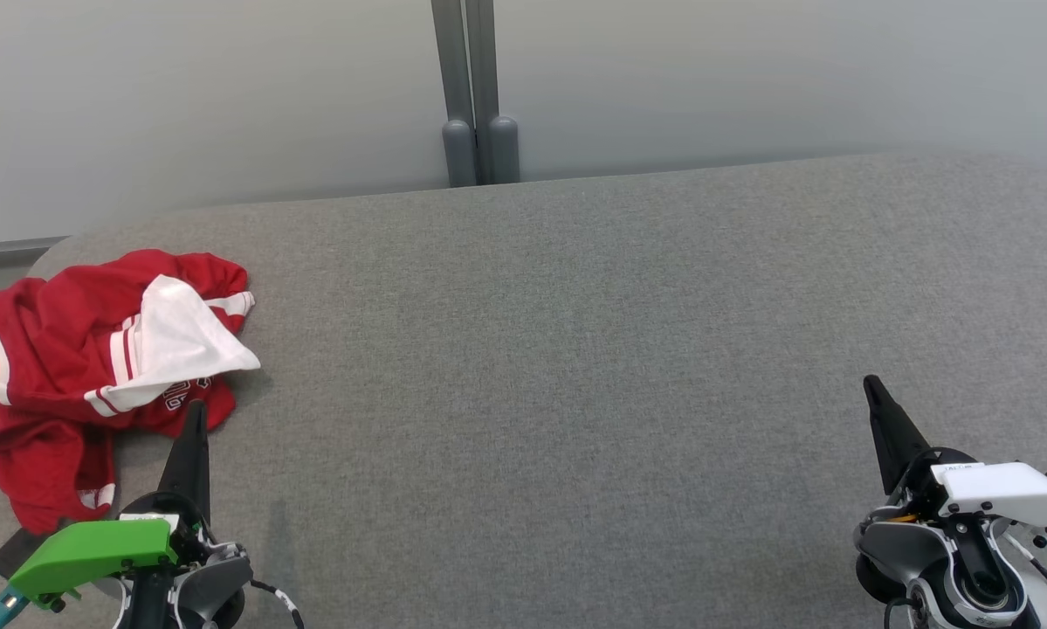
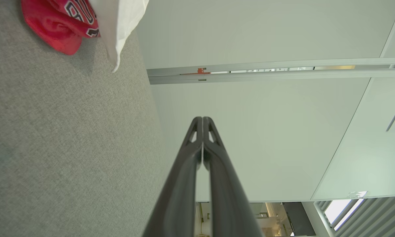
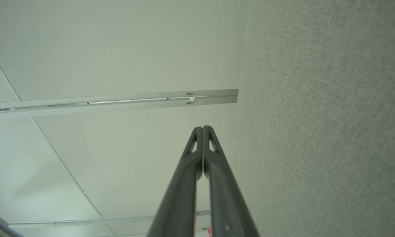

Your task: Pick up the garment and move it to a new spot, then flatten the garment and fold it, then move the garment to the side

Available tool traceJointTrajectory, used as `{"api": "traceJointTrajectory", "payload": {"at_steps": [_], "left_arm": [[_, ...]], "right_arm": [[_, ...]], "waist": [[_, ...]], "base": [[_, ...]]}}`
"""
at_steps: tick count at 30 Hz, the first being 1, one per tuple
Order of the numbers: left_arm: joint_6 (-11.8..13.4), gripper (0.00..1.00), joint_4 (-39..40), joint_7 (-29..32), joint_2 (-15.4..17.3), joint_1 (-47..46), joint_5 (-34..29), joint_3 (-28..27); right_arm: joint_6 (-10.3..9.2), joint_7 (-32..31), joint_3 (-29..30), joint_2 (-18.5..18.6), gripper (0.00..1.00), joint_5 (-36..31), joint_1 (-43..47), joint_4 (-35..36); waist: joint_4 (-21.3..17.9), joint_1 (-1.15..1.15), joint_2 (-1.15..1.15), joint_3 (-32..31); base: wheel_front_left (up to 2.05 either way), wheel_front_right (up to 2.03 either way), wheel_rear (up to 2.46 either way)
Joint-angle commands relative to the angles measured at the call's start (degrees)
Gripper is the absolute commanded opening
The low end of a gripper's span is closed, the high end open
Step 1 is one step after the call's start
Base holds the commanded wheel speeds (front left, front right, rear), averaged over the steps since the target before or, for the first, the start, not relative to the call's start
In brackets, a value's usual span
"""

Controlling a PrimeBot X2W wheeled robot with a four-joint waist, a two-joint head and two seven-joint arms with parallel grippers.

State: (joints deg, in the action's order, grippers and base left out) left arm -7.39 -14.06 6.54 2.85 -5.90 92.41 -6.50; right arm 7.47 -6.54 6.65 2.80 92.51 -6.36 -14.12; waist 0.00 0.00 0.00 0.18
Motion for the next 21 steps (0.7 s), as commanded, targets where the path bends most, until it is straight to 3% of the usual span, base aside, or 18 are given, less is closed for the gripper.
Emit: {"api": "traceJointTrajectory", "payload": {"at_steps": [1,21], "left_arm": [[-0.3,0.00,0.1,0.1,0.0,-0.7,0.0,-0.1],[-0.3,0.00,0.1,0.1,0.0,-0.7,0.0,-0.1]], "right_arm": [[0.05,-0.1,0.0,0.1,0.00,-0.2,0.5,0.3],[0.05,-0.1,0.0,0.1,0.00,-0.2,0.5,0.3]], "waist": [[0.0,0.00,0.00,0.0],[0.0,0.00,0.00,0.0]], "base": [[0.00,0.00,0.00],[0.00,0.00,0.00]]}}
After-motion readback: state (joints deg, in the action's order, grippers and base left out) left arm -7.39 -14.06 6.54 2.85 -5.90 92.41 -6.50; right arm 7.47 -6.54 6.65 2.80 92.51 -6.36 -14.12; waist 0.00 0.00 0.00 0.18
